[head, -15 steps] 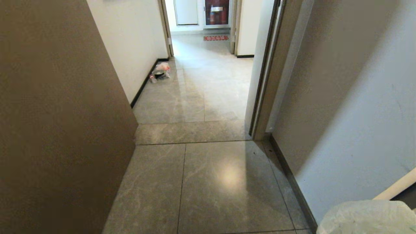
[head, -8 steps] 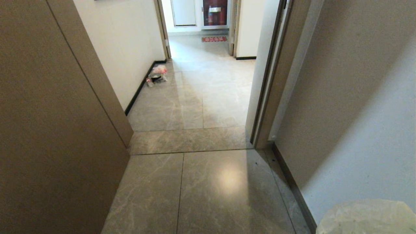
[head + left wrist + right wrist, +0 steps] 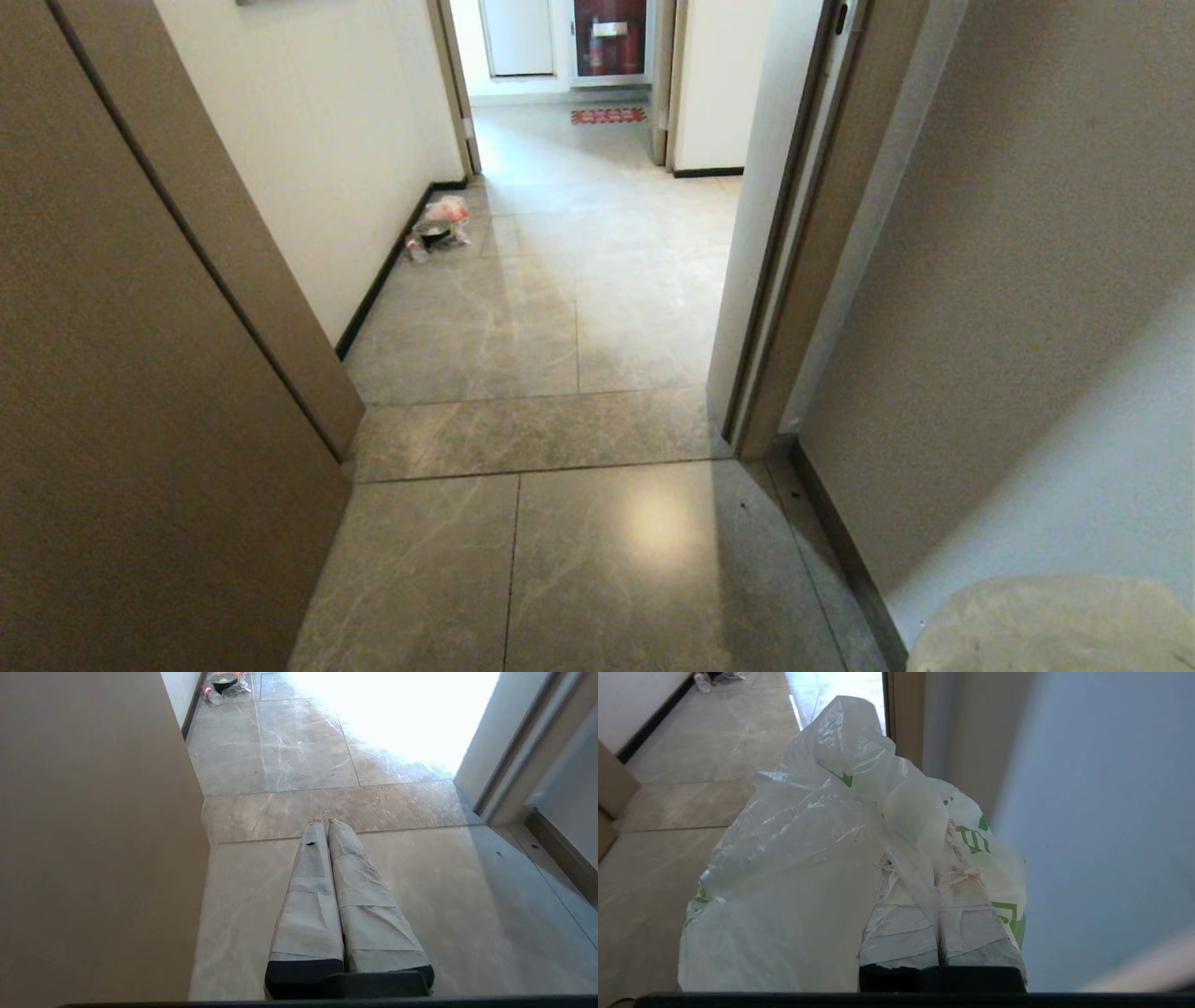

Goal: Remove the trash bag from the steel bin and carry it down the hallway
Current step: Put the trash bag at the door

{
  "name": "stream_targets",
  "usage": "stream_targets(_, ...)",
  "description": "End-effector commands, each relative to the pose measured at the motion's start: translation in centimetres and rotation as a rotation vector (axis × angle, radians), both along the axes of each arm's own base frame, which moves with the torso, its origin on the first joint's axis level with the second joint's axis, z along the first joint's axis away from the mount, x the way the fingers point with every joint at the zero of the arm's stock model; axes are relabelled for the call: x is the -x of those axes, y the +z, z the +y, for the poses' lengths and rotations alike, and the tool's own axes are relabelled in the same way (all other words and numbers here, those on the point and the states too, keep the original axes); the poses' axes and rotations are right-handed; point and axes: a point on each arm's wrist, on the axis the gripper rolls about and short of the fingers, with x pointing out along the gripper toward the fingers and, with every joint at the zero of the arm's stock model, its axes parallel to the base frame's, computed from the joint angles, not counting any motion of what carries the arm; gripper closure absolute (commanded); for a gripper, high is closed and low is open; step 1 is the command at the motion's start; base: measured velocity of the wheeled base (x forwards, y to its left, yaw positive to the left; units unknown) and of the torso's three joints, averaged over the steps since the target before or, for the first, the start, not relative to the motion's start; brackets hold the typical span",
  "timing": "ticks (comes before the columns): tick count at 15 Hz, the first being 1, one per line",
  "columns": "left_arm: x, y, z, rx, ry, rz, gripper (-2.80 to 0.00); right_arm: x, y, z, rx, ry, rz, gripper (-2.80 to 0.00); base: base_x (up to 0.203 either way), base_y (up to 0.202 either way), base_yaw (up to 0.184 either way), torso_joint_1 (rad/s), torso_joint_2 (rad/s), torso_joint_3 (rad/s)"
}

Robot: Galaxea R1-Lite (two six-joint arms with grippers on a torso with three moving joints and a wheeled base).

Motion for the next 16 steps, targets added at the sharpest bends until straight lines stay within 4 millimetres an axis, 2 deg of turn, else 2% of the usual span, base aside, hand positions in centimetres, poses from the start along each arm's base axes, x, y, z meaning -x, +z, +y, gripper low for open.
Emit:
stream_targets(1, 0.0, 0.0, 0.0, 0.0, 0.001, 0.0, 0.0, -0.01, -0.01, 0.0, 0.001, 0.001, 0.002, 0.0, 0.184, 0.0, -0.004, 0.005, 0.0, 0.002)
stream_targets(12, 0.0, 0.0, 0.0, 0.0, 0.0, 0.0, 0.0, -0.01, -0.03, -0.01, -0.01, -0.004, 0.004, 0.0, 0.183, 0.0, -0.002, 0.002, 0.0, 0.003)
stream_targets(16, 0.0, 0.0, 0.0, 0.0, 0.0, 0.0, 0.0, -0.01, -0.03, -0.02, -0.012, -0.007, 0.004, 0.0, 0.06, 0.0, 0.0, 0.001, 0.0, 0.001)
